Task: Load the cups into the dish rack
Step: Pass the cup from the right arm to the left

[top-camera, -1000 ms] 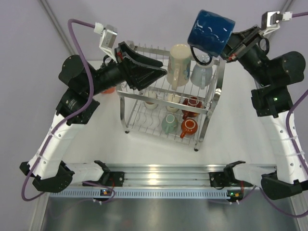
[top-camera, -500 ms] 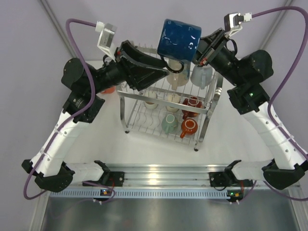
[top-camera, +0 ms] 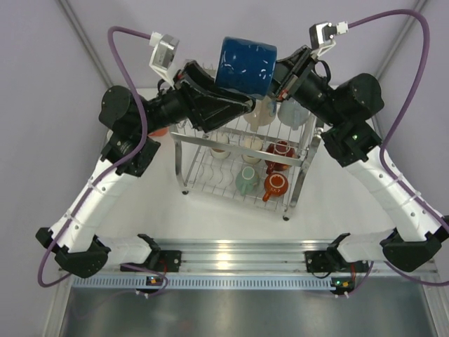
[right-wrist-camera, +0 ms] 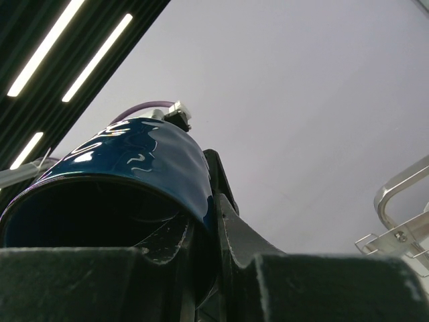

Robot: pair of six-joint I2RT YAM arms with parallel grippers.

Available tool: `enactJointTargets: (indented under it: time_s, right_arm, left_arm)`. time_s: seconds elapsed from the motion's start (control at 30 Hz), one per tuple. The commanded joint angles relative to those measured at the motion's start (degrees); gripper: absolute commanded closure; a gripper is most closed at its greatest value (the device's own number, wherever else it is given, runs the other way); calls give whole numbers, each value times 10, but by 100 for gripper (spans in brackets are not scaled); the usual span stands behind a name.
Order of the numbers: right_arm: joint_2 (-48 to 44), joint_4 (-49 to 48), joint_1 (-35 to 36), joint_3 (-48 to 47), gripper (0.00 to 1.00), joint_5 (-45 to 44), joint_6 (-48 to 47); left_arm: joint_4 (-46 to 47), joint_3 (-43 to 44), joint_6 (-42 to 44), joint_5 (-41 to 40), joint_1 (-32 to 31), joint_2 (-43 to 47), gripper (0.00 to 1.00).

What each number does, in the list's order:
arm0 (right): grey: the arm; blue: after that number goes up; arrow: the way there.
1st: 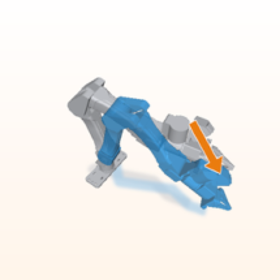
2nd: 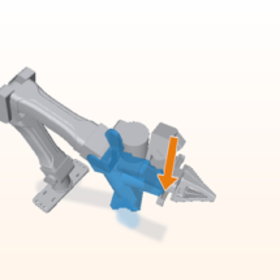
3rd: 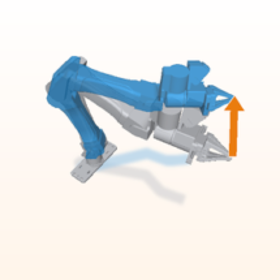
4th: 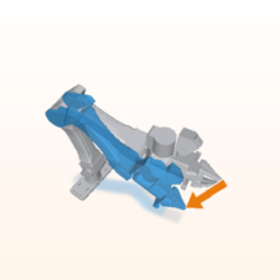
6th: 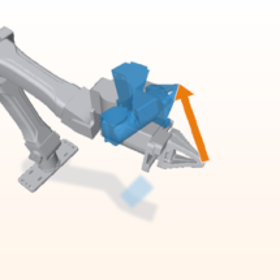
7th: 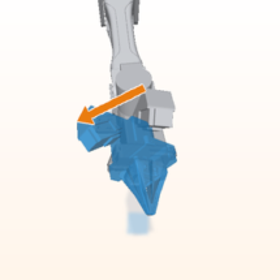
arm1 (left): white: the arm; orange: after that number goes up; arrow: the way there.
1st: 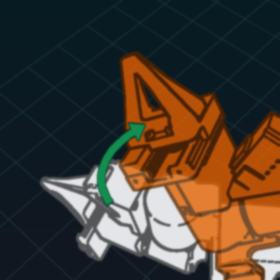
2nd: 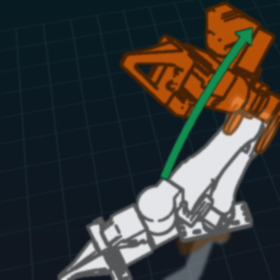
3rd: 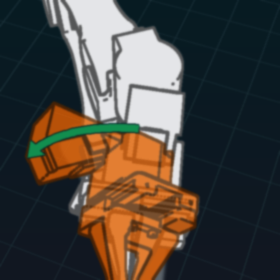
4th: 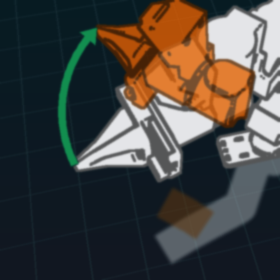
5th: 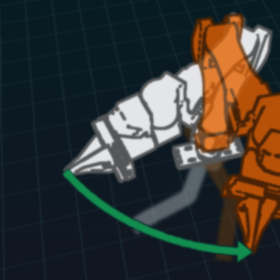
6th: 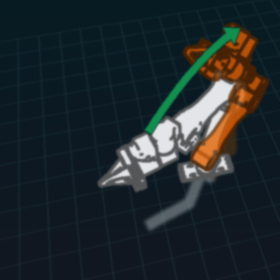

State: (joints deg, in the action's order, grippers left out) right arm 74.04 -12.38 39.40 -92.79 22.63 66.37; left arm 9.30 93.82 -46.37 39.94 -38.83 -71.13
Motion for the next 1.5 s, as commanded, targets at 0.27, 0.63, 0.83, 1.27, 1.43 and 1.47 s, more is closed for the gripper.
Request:
enactJointTargets:
  time_s: [0.27, 0.63, 0.83, 1.27, 1.43, 1.47]
  right_arm:
    - [-4, -77, 24, -27, 100, -17, -8]
    - [-20, -93, 30, 25, 100, -21, -12]
    - [-36, -86, 29, 38, 74, -35, -33]
    - [-103, 39, 20, 49, 35, -108, -106]
    - [-114, 66, 17, 50, 23, -121, -116]
    - [-115, 69, 16, 49, 22, -123, -118]
  left_arm:
    - [85, -29, -47, 14, -1, 5, 61]
    - [99, -47, -74, -4, -1, 6, 100]
    - [91, -57, -65, -14, -1, 17, 100]
    - [-70, -30, 40, -110, -1, 39, 100]
    - [-90, -16, 68, -130, -1, 41, 100]
    - [-110, -13, 73, -131, -1, 42, 100]
